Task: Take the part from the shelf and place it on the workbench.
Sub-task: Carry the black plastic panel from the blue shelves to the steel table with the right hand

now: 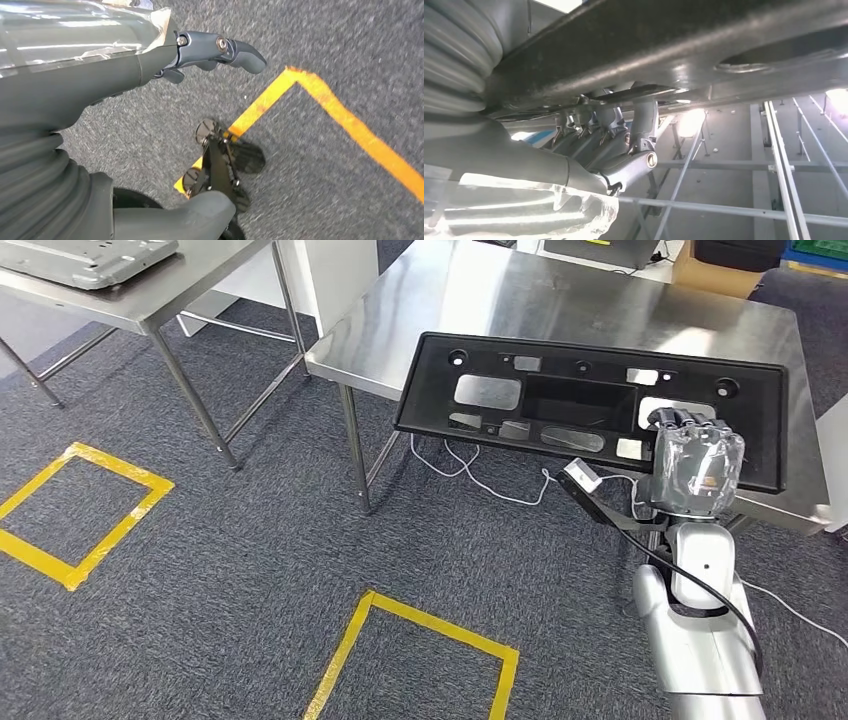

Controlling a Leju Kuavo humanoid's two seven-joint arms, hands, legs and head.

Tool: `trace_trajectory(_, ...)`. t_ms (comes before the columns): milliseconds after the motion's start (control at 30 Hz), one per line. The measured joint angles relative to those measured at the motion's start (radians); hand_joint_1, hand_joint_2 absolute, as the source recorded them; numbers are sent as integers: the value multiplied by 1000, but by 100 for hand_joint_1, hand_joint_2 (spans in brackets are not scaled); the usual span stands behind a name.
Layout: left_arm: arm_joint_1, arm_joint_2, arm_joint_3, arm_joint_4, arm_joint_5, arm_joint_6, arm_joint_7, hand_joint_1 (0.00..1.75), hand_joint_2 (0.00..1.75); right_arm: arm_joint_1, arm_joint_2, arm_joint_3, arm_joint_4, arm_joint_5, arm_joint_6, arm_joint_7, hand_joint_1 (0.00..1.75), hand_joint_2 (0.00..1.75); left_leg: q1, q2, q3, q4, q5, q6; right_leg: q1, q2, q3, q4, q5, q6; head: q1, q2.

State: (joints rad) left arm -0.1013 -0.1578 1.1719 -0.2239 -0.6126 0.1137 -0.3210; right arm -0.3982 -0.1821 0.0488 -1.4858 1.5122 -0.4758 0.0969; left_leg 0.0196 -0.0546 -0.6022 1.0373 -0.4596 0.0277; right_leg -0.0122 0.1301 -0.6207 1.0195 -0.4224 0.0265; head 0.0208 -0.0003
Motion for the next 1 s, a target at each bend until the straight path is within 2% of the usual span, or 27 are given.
trace_trajectory(33, -1, 0, 3, 0, 2, 0, 0, 0, 175, -7, 1, -1, 9, -4, -4, -6, 175, 175, 0, 11, 5, -8, 4, 7, 1, -16, -6, 7, -3, 4, 0, 0)
trace_trajectory(67, -1, 0, 6, 0, 3, 0, 0, 0, 175, -15, 2, -2, 18, -7, -7, -9, 175, 175, 1, 23, 11, -16, 8, 14, 2, -43, -20, 31, -14, 6, 1, 0)
trace_trajectory(133, 0, 0, 8, 0, 5, 3, 2, 0, 175, -31, 5, -3, 35, -11, -14, -11, 175, 175, 2, 47, 17, -24, 11, 21, 1, -101, -77, 140, -61, 5, 5, 0)
trace_trajectory(200, 2, 0, 10, 0, 6, 14, 14, 0, 175, -42, 7, -3, 53, -19, -21, -15, 175, 175, 2, 74, 18, -24, 9, 21, -5, -116, -145, 266, -102, 10, 7, 0)
trace_trajectory(233, 2, 0, 10, 0, 5, 21, 22, 0, 175, -45, 7, -2, 64, -23, -27, -19, 175, 175, 3, 87, 19, -24, 7, 19, -8, -119, -158, 287, -102, 19, 7, 0)
trace_trajectory(267, 2, -1, 10, 0, 5, 27, 28, 0, 175, -49, 7, -2, 75, -26, -34, -23, 175, 175, 5, 97, 20, -23, 4, 16, -13, -122, -150, 269, -89, 30, 8, 0)
trace_trajectory(333, 1, -3, 10, 0, 3, 30, 29, 0, 175, -58, 6, -2, 98, -21, -51, -26, 175, 175, 8, 113, 26, -22, -2, 6, -23, -142, -77, 129, -36, 54, 9, 0)
trace_trajectory(367, 1, -3, 10, 0, 1, 28, 27, 0, 175, -63, 5, -2, 108, -16, -60, -26, 175, 175, 7, 118, 28, -21, -6, -2, -24, -153, -38, 62, -15, 58, 10, 0)
trace_trajectory(400, 1, -3, 10, 0, -1, 26, 24, 0, 175, -66, 4, -2, 117, -9, -69, -24, 175, 175, 5, 123, 31, -21, -10, -9, -22, -161, -10, 14, 0, 54, 11, 0)
trace_trajectory(433, 0, -2, 10, 0, -4, 22, 20, 0, 175, -68, 2, -1, 125, -2, -75, -21, 175, 175, 2, 128, 34, -21, -12, -15, -19, -164, 2, -5, 4, 46, 10, 0)
trace_trajectory(467, -1, -2, 10, 0, -6, 19, 18, 0, 175, -68, 0, -1, 131, 7, -78, -16, 175, 175, 1, 132, 37, -22, -14, -21, -14, -160, 4, -5, 4, 34, 9, 0)
trace_trajectory(500, -1, -2, 10, 0, -7, 16, 16, 0, 175, -67, -3, -1, 135, 17, -80, -10, 175, 175, 2, 135, 40, -23, -16, -25, -16, -155, 3, -5, 4, 23, 7, 0)
trace_trajectory(567, -2, -2, 10, 0, -10, 12, 14, 0, 175, -63, -9, -1, 138, 39, -81, 7, 175, 175, 9, 117, 31, 4, -38, -32, -21, -148, 7, -6, 3, 4, 5, 0)
trace_trajectory(600, -1, -2, 10, 0, -11, 12, 13, 0, 175, -62, -12, -1, 139, 45, -82, 15, 175, 175, 12, 100, 12, 45, -63, -34, -23, -146, 10, -7, 2, -6, 4, 0)
trace_trajectory(667, 2, -2, 10, 0, -13, 10, 12, 0, 175, -59, -16, -1, 141, 50, -83, 23, 175, 175, 12, 67, -56, 182, -128, -34, -16, -140, 11, -7, 0, -20, 2, 0)
trace_trajectory(700, 4, -2, 10, 0, -13, 10, 12, 0, 175, -58, -16, 0, 143, 48, -82, 22, 175, 175, 12, 60, -90, 243, -147, -33, -12, -136, 11, -7, -1, -23, 2, 0)
trace_trajectory(733, 5, -2, 10, 0, -12, 8, 12, 0, 175, -57, -15, 1, 147, 38, -82, 15, 175, 175, 11, 57, -113, 276, -148, -30, -8, -130, 12, -7, -2, -24, 1, 0)
trace_trajectory(767, 6, -2, 10, 0, -10, 4, 12, 0, 175, -57, -13, 2, 152, 17, -82, 3, 175, 175, 10, 56, -117, 269, -128, -26, -4, -124, 14, -7, -2, -25, 1, 0)
trace_trajectory(800, 6, -2, 11, 0, -7, -1, 12, 0, 175, -57, -11, 3, 158, -21, -81, -16, 175, 175, 8, 56, -102, 224, -93, -19, -2, -118, 16, -7, -3, -25, 0, 0)
trace_trajectory(867, 6, 0, 14, 0, -5, -13, 12, 0, 175, -61, -4, 5, 172, -142, -75, -66, 175, 175, 2, 52, -46, 87, -20, -1, 5, -109, 18, -6, -4, -24, 0, 0)
trace_trajectory(900, 5, 0, 16, 0, -5, -17, 12, 0, 175, -65, 0, 5, 178, -217, -66, -93, 175, 175, -1, 52, -25, 35, 2, 4, 7, -107, 18, -5, -5, -22, 0, 0)
trace_trajectory(933, 5, 1, 18, 0, -5, -19, 13, 0, 175, -68, 3, 5, 183, -289, -55, -118, 175, 175, -4, 52, -13, 6, 12, 3, 12, -105, 16, -3, -7, -22, 1, 0)
trace_trajectory(1000, 5, 1, 22, 1, -5, -22, 14, 0, 175, -72, 6, 5, 190, -413, -32, -161, 175, 175, -10, 54, -10, -5, 15, -8, 18, -105, 12, -1, -10, -21, 1, 0)
